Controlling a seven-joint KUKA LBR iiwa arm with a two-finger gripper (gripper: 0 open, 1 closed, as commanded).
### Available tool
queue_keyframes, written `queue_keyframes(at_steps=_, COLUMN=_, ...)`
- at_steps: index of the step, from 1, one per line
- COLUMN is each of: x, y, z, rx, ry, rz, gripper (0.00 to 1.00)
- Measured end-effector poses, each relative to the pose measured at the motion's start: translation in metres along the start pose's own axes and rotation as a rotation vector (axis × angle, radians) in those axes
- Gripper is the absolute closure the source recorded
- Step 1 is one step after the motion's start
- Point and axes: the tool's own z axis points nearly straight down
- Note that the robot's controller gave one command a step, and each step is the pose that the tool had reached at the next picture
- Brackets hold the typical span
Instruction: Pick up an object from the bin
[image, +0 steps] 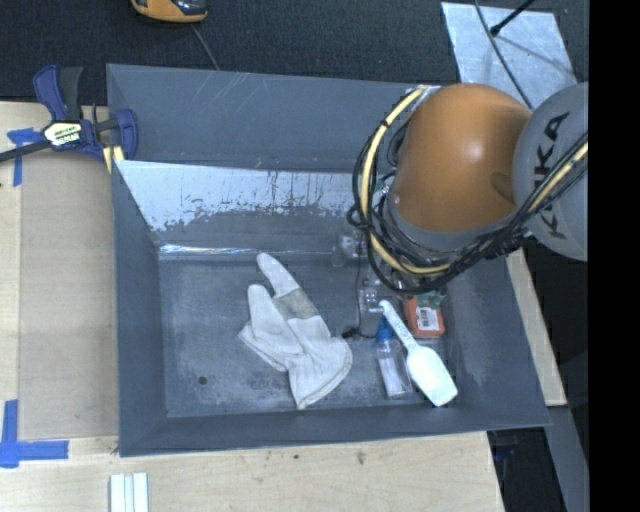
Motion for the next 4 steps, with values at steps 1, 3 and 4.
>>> queue_keyframes(at_steps=1, x=-0.001, y=0.000, z=-0.005, rx=-0.001, ry=-0.009, rz=0.002, gripper=0.00)
queue_keyframes(at_steps=3, x=0.048, y=0.020, z=0.077, rx=0.000, ry=-0.003, rz=-0.316, gripper=0.00)
queue_keyframes(at_steps=4, x=0.039, y=0.008, z=0.111, rx=0.001, ry=-0.005, rz=-0.455, gripper=0.00)
